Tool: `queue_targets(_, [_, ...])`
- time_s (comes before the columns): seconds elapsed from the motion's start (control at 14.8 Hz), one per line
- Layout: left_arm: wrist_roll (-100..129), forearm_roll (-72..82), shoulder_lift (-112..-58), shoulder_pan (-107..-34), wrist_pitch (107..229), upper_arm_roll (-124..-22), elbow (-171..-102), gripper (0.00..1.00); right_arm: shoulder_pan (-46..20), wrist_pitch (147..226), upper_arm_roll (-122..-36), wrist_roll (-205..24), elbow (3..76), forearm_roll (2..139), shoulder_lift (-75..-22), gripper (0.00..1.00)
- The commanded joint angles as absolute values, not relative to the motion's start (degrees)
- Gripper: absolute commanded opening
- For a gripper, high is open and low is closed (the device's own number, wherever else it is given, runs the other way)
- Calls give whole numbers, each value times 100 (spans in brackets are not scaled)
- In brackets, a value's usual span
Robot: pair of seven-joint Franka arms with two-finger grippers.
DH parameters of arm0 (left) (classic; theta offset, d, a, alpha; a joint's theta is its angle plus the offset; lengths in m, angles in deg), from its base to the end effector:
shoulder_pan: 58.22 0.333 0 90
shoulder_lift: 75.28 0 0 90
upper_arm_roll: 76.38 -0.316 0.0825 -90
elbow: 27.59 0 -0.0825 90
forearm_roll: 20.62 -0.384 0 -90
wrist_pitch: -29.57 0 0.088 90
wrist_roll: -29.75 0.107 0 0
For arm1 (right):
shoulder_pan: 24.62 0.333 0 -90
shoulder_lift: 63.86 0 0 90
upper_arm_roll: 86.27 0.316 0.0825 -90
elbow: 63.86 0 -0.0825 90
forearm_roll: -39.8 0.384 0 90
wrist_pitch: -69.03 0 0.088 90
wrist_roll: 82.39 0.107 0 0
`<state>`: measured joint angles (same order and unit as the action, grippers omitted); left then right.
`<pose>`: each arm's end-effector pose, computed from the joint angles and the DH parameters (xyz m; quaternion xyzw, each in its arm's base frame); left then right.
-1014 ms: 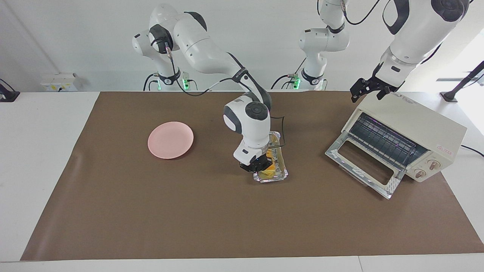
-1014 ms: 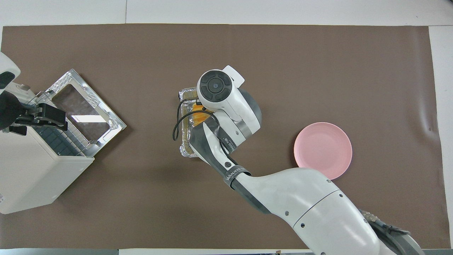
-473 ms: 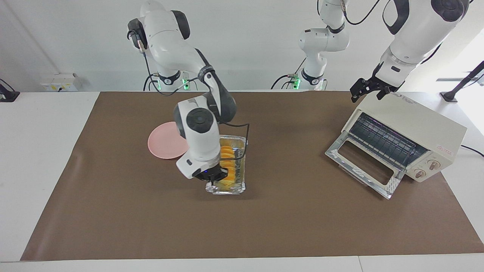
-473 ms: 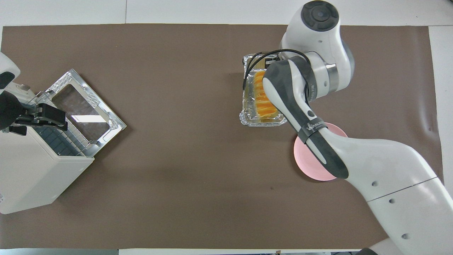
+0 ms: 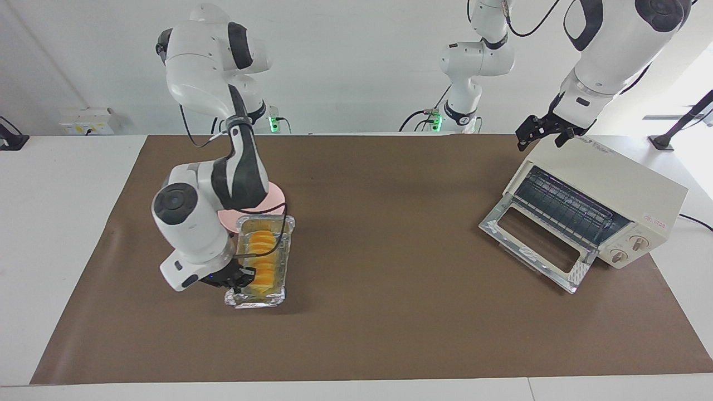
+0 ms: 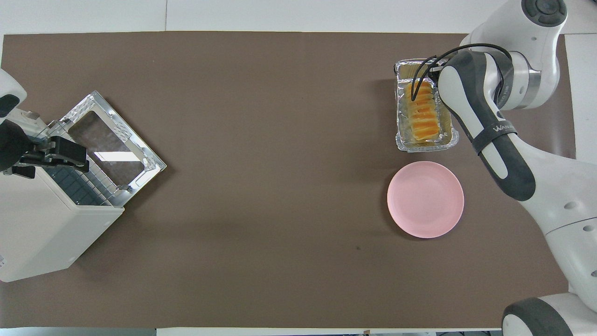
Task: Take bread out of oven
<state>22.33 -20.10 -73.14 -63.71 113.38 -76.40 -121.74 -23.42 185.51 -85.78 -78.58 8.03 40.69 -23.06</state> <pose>0.5266 -0.0515 0.6024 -0.9973 -0.0168 0.0716 0.0035 0.7496 0.0214 0.3454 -0.9991 0.0228 -0.0326 0.0114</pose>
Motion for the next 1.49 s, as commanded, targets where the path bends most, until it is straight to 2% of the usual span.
queue_targets(0.0, [2246, -1931, -7159, -6306, 11377, -7620, -12348, 100, -2583, 18987, -8495, -8272, 988, 4121, -2159, 0])
queue_targets(0.2, [2246, -1939, -7150, -6314, 11369, -7620, -12348, 100, -2673, 19112, -8503, -8520, 1173, 4103, -2175, 0])
queue_targets(0.27, [2246, -1939, -7159, -6314, 11377, -7620, -12348, 100, -2664, 19094, -8503, -8520, 1207, 4103, -2193, 66])
queue_targets(0.34, [2246, -1939, -7159, -6314, 11377, -7620, -12348, 100, -2655, 18972, -8503, -8512, 1243, 4095, -2245, 92])
queue_targets(0.41, [2246, -1939, -7150, -6314, 11377, -7620, -12348, 100, -2647, 18623, -8503, -8520, 1252, 4042, -2376, 100])
queue_targets(0.61, [2246, -1939, -7159, -6314, 11377, -7620, -12348, 100, -2463, 17918, -8512, -8538, 1208, 3849, -2693, 100])
queue_targets(0.95, [2246, -1939, -7159, -6314, 11377, -7620, -12348, 100, -2189, 17986, -8521, -8301, 1295, 3743, -2720, 100])
queue_targets(1.01, [2246, -1939, -7159, -6306, 11377, -7620, -12348, 100, -2181, 18126, -8521, -8292, 1548, 3726, -2773, 100])
queue_targets(1.22, [2246, -1939, -7159, -6314, 11377, -7620, -12348, 100, -2137, 19249, -8521, -8301, 2602, 3673, -3115, 100])
queue_targets(1.35, [2246, -1939, -7159, -6314, 11377, -7620, -12348, 100, -2137, 19331, -8530, -8283, 2676, 3673, -3133, 95])
queue_targets(1.42, [2246, -1939, -7159, -6314, 11377, -7620, -12348, 100, -2137, 19349, -8521, -8266, 2684, 3673, -3134, 89])
